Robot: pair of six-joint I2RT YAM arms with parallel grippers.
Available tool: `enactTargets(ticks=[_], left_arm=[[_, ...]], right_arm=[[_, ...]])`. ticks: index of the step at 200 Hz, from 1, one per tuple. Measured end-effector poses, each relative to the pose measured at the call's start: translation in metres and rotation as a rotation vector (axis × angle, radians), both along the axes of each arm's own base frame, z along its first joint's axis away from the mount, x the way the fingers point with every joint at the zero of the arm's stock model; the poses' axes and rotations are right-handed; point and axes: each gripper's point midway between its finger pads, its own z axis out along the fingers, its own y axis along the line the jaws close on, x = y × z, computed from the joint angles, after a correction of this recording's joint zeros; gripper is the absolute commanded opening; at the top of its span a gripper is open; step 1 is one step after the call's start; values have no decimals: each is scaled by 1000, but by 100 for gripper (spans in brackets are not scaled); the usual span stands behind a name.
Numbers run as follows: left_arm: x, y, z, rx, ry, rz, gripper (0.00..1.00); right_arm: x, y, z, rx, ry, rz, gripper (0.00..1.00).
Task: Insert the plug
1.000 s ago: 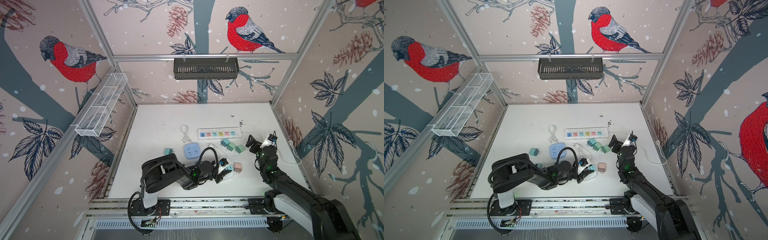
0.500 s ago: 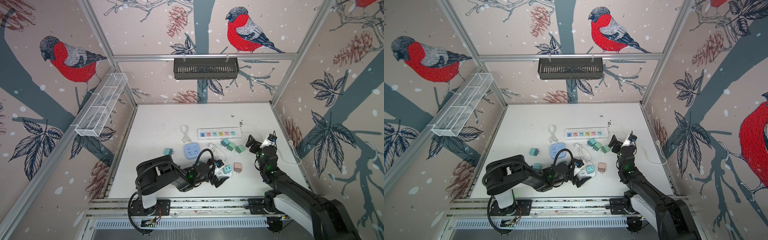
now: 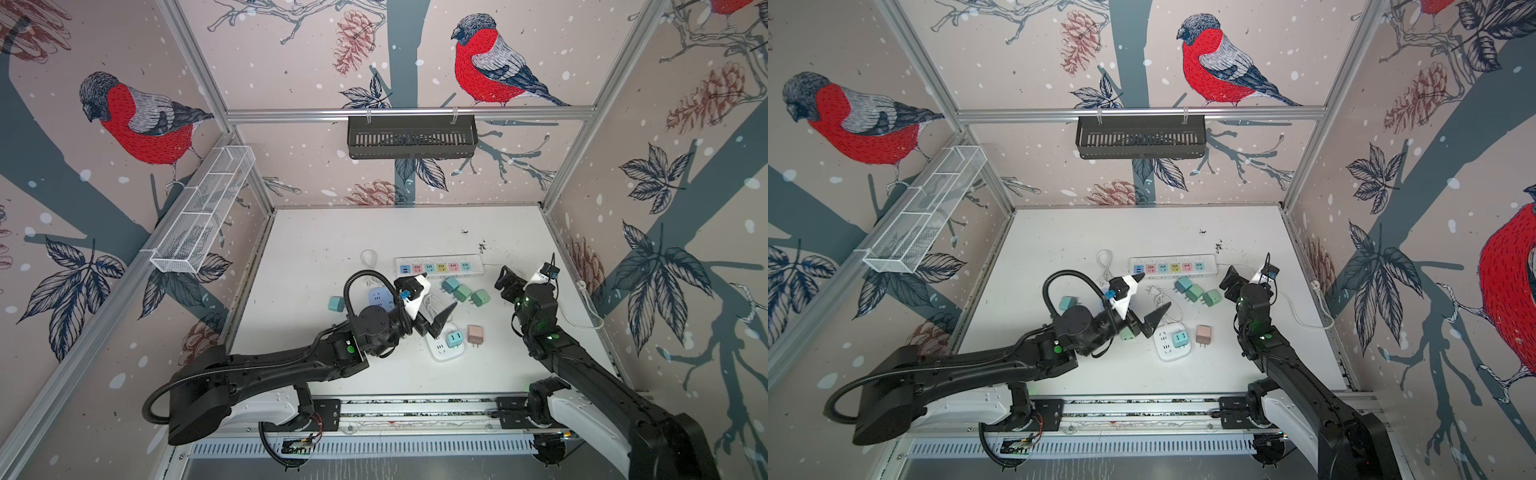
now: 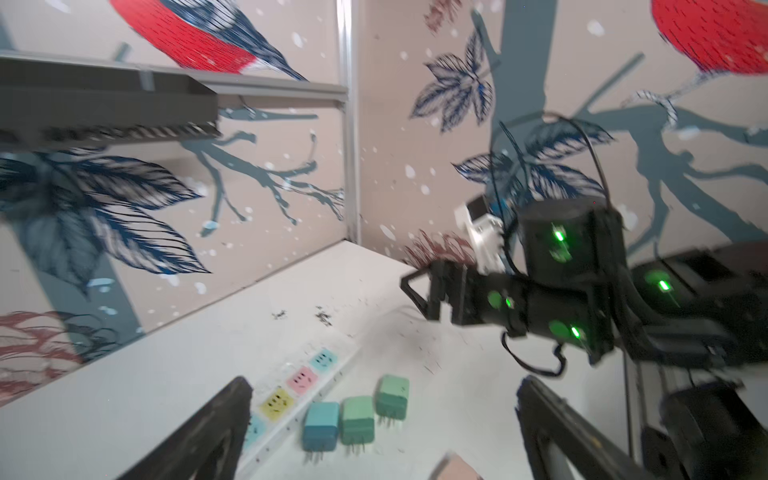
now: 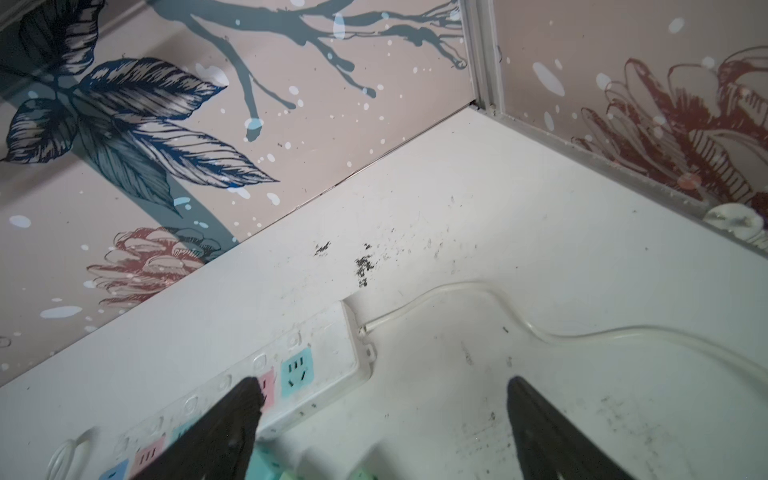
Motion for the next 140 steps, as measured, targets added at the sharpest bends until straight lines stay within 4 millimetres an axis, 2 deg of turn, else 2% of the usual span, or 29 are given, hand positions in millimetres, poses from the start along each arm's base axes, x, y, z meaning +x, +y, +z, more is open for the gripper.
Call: enactTargets(ticks=[22,48,60,98,140], left_arm=[[15,37,17,-34,15,133,99],[36,91,15,-80,61,271,99],[38,109,13,-98,78,306,99],[30,133,15,-150,86,337,99],[27,132,15,-139,113,315,99]], right_arm=[[-21,21,-15,44,38,72,89],[-40,37,-26,81,69,131,87],[-46,42,-28,87,80,150,87],[-60,57,-43,95,143,196,82],[-72,79,-68,44,265,251,79]])
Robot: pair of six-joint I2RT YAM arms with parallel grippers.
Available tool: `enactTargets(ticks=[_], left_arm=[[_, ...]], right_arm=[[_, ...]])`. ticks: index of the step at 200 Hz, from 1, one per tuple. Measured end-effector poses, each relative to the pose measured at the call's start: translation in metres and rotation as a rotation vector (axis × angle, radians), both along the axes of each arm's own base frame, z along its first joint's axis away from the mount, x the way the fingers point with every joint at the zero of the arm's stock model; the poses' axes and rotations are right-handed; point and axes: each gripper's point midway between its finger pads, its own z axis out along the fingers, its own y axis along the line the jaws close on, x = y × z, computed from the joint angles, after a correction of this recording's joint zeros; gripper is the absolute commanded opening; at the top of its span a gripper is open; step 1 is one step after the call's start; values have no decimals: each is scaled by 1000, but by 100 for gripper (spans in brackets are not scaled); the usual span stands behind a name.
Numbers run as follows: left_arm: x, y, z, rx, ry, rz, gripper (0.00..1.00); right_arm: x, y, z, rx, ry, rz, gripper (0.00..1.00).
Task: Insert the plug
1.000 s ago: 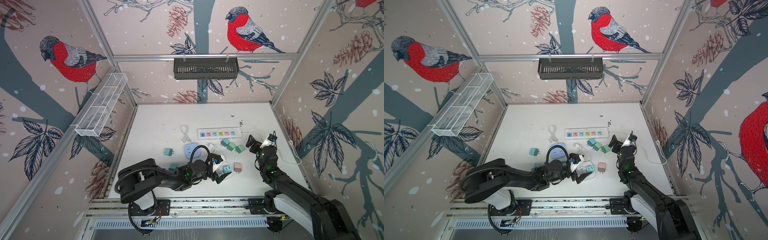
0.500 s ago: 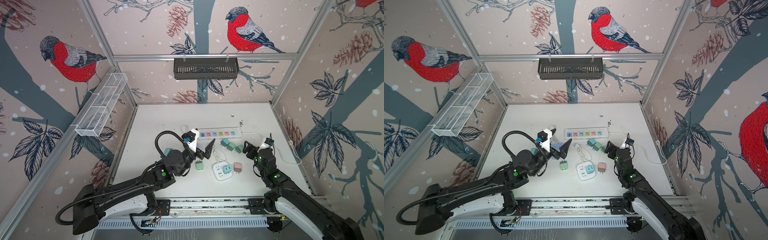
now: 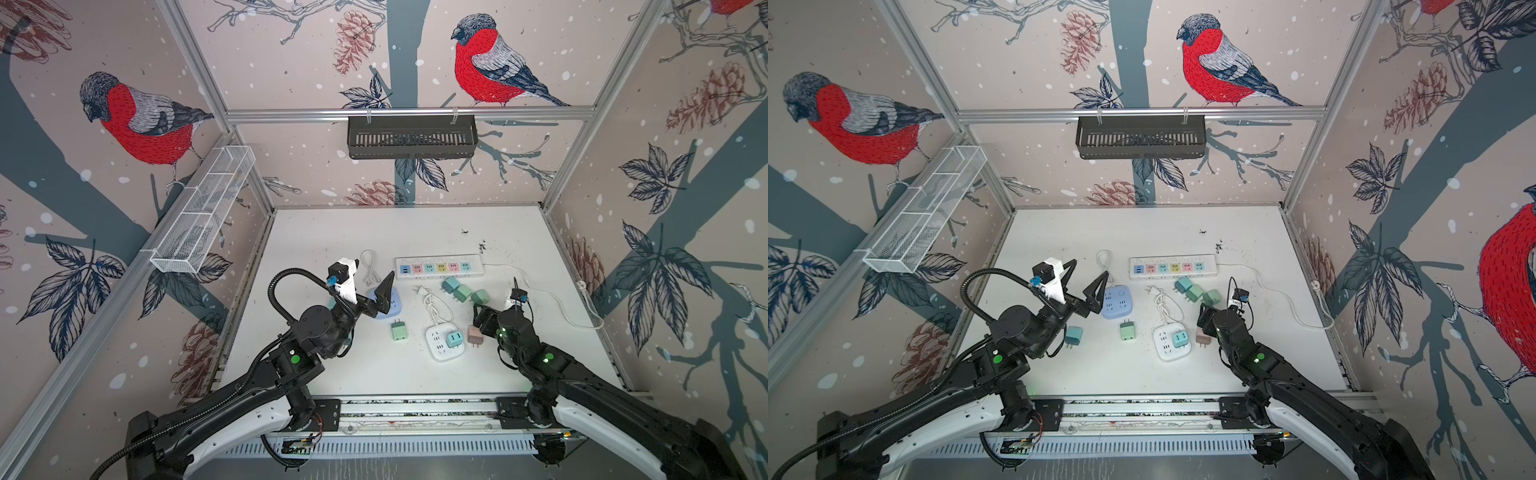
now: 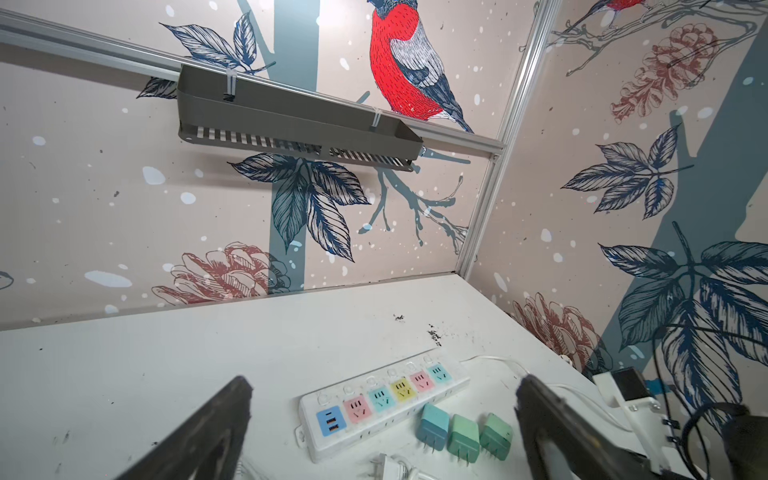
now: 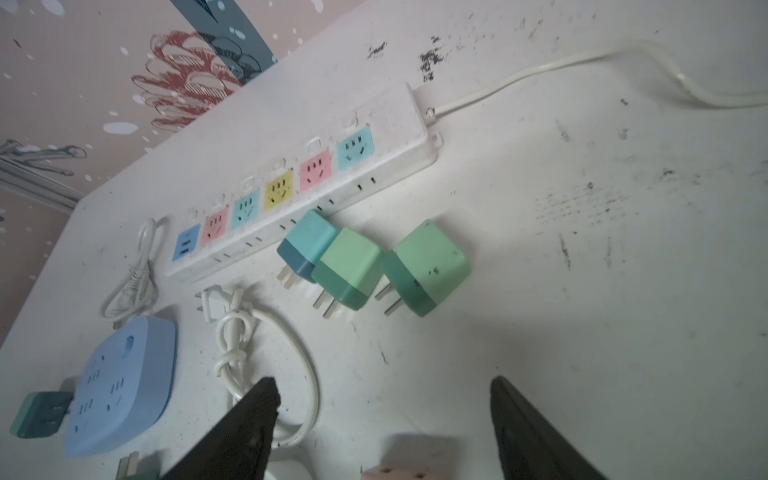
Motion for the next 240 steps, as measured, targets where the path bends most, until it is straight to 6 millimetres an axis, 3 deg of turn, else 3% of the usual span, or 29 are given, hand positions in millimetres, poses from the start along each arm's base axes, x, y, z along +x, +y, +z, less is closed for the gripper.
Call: enactTargets(ticks=[47,110,171,240], left_arm=[[-4,5,-4,-5,4,-1,99],[-4,5,-13,81,27,1,99],[-5,1,-18,120,33,-22,99],[-1,-6,-27,192,53,-24,99]], right_arm=[[-14,12,-12,-57,46,13,77],[-28,5,-27,-87,101,-20,76],[-34,5,-35,-119,149,-4,76],[-38,21,-47,-164,252,68,74]])
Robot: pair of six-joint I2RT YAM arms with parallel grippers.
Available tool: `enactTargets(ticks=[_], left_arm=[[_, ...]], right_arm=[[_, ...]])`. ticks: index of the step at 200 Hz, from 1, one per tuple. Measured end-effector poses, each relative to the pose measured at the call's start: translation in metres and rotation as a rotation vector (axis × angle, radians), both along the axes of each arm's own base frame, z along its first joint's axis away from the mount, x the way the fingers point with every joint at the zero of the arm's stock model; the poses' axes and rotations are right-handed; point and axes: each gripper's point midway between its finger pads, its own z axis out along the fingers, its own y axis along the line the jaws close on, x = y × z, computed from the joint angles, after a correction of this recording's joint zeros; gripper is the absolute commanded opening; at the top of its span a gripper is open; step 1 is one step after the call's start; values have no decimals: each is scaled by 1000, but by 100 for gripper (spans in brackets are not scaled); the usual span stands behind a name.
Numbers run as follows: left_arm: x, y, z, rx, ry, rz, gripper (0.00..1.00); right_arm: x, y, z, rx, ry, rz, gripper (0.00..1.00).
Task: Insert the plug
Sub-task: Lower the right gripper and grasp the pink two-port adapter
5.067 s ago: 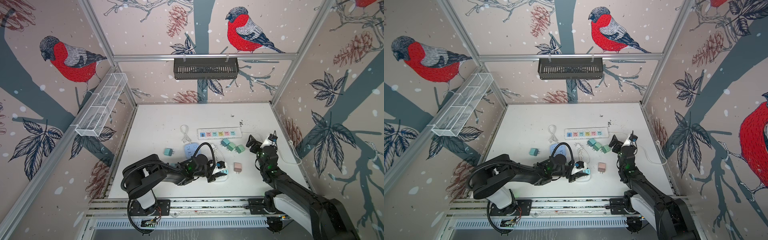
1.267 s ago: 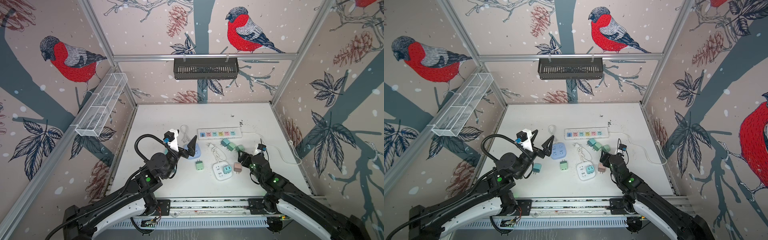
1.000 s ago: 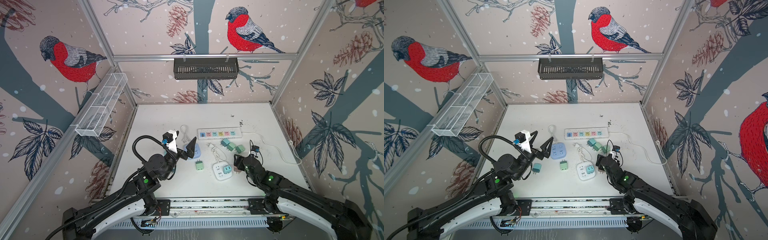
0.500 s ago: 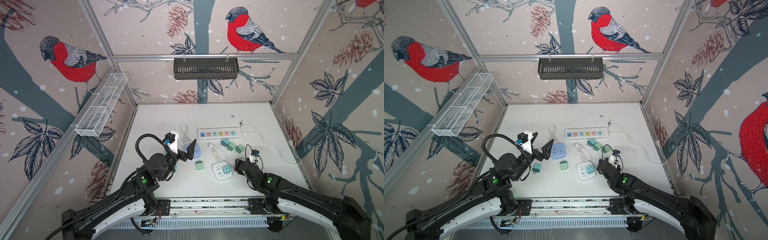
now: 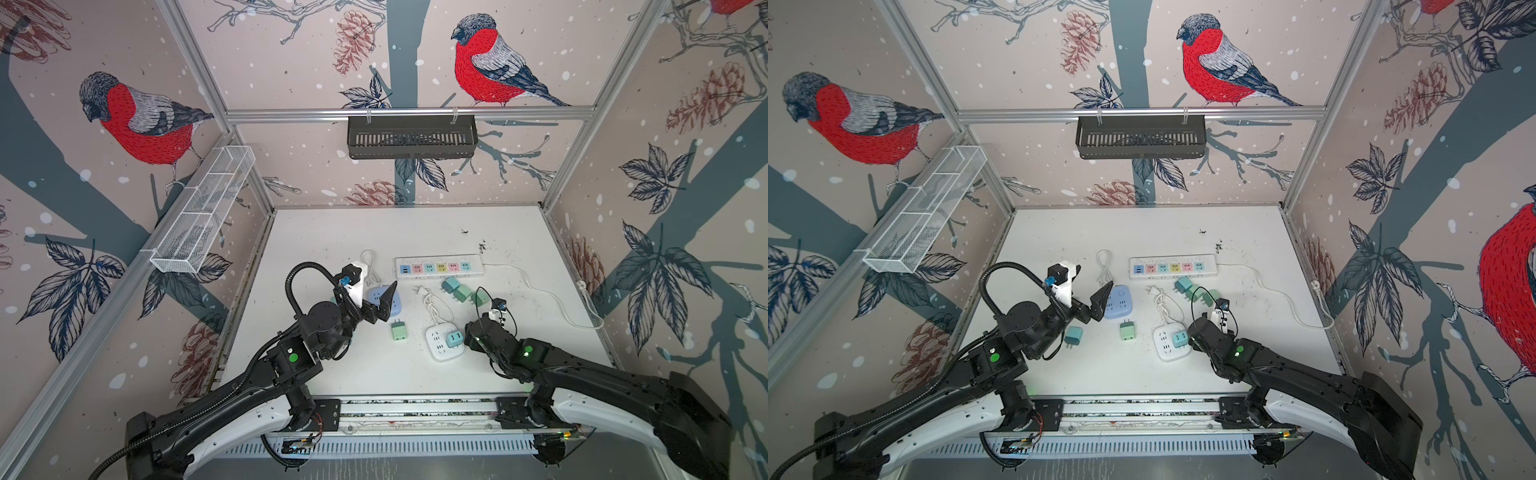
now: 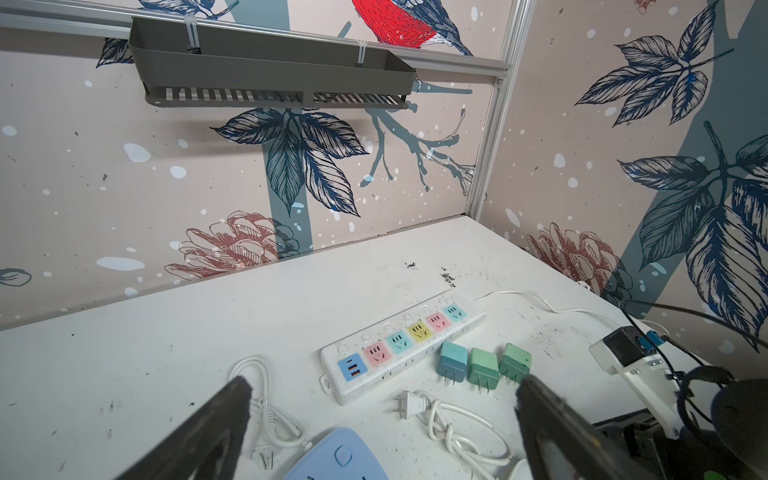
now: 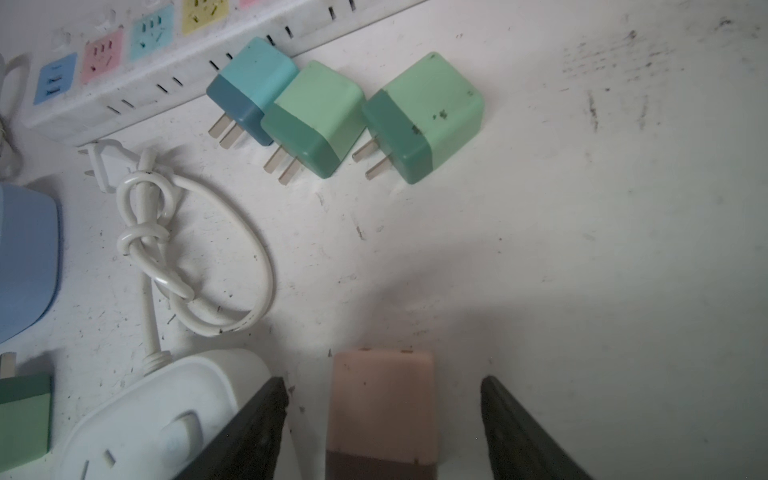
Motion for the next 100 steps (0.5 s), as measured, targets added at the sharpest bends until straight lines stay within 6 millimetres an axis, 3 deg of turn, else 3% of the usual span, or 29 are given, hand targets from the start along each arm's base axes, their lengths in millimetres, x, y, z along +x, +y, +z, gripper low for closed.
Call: enactTargets(ticks=[81,100], left_arm=[[-4,4,5,-18,-15,-3,99],[-4,5,7,-21,-18,-3,99]], right_arm=[[1,5,-17,-124,99,32,64],[0,5,-21,-144,114,37,55]])
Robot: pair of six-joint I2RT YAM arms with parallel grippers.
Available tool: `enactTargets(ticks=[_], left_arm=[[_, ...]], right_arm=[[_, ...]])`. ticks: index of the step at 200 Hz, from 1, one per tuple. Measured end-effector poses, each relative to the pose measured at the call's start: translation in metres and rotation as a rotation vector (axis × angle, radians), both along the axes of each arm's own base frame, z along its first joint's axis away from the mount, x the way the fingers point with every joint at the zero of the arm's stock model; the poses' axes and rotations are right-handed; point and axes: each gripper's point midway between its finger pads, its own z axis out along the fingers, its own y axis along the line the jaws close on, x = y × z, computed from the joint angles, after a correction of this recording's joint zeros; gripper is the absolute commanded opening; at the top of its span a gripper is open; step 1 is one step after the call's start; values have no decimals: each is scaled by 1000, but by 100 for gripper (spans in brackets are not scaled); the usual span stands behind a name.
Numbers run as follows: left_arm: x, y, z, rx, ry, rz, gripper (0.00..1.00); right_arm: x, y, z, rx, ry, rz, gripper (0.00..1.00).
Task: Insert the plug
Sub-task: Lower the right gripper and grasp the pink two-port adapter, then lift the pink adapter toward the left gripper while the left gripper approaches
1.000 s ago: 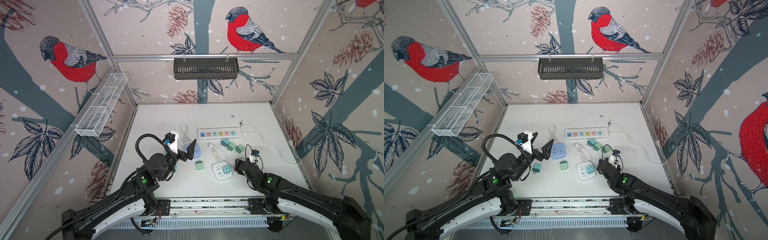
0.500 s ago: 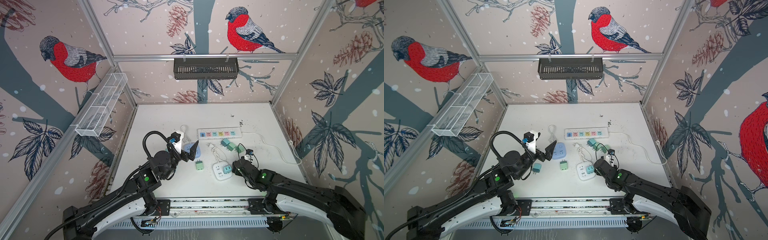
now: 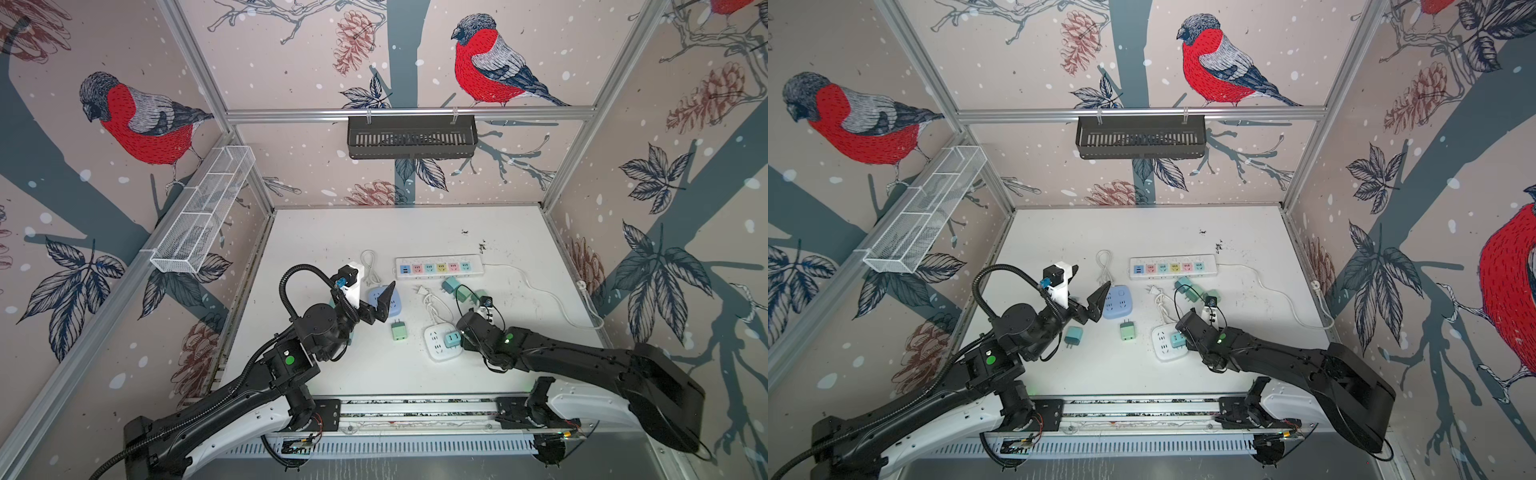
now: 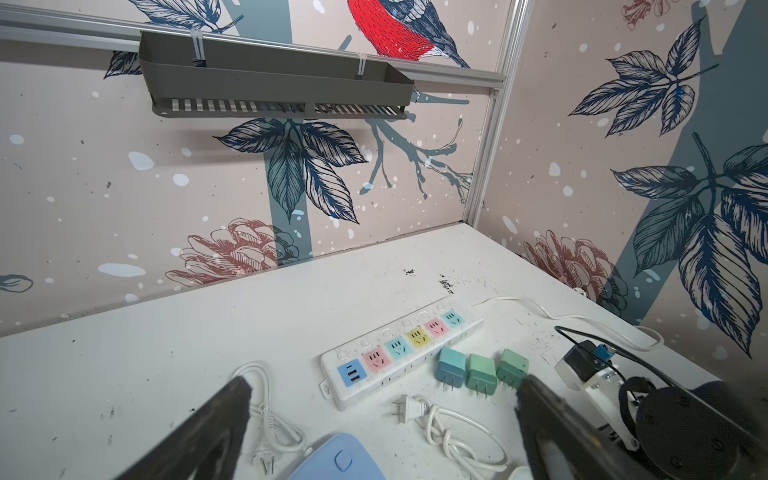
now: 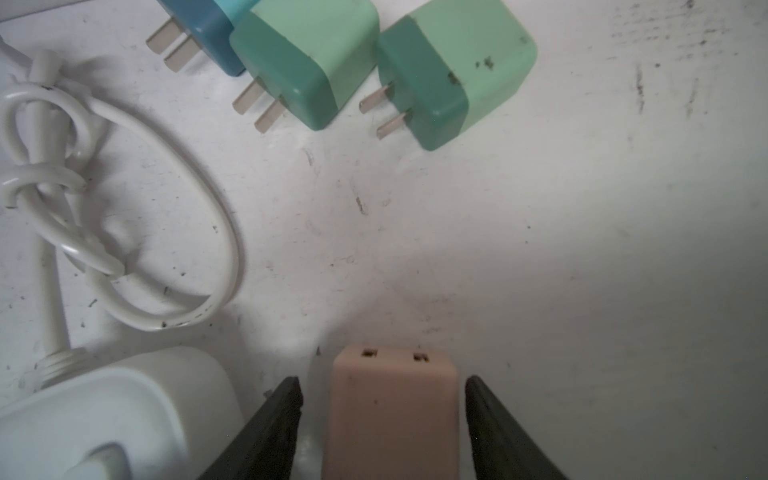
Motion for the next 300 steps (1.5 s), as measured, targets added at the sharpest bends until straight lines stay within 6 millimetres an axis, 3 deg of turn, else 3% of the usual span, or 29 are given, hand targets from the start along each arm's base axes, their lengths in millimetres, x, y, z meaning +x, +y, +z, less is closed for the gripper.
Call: enactTargets(ticks=[87,138,176,200,232,274,300], left_arm=[[-1,1,0,-5,-2,0,99],[-1,2,1,-13,1,5,99],[-6,9,9,-75,1,3,99],[-10,16,11,-133,9,2,99],[-15,22,15,-172,2,0,98],[-18,16,23,-181,-1,-37,99],[-21,8,22,-181,11,-80,99]], right_arm=[[-1,-2,-5,-8,1,3,51],[3,-2,-5,-1,-32,-5,26],[-1,1,2,25,-42,9,20],[5,10,31,66,-116,17,14],[18,33,86,131,-252,56,9],[52,77,187,166,-513,190,2],[67,94,218,121,-666,264,2]])
